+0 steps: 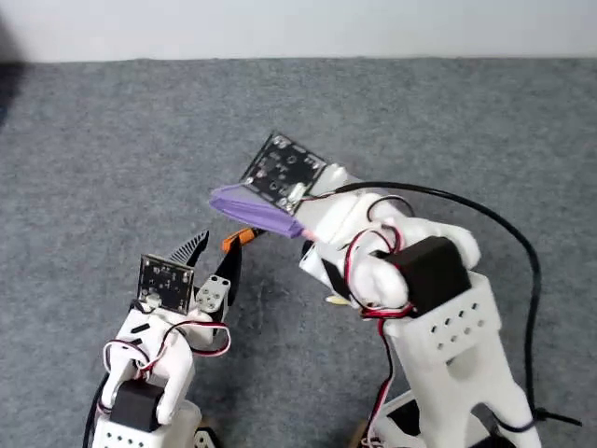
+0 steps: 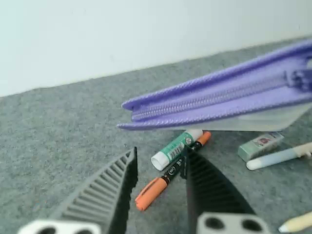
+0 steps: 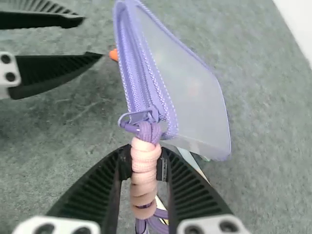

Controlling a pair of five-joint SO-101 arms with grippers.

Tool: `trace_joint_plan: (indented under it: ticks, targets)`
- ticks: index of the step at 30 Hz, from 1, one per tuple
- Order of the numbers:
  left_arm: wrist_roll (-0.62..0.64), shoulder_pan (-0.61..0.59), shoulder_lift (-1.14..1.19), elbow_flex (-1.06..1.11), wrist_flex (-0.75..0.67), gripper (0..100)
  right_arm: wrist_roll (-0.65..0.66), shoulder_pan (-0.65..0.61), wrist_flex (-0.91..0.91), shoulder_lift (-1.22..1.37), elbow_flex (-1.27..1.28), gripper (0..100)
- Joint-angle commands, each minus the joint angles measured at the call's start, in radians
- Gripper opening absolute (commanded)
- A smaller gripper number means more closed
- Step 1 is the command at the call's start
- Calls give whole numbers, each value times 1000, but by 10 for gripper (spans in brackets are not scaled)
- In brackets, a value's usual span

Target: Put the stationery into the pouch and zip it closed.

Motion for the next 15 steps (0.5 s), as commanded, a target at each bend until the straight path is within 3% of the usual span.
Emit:
trace_joint_plan:
  ticks: [1,7,15]
  targets:
    - [12,-6,-5,25,-115,152,14,-16,27,-5,-11,8]
    - [-37,-6,-5,58,-242,152,15,-21,185,-8,-11,8]
    - [-144,57,-8,38,-373,152,52,-2,189,-94,52,8]
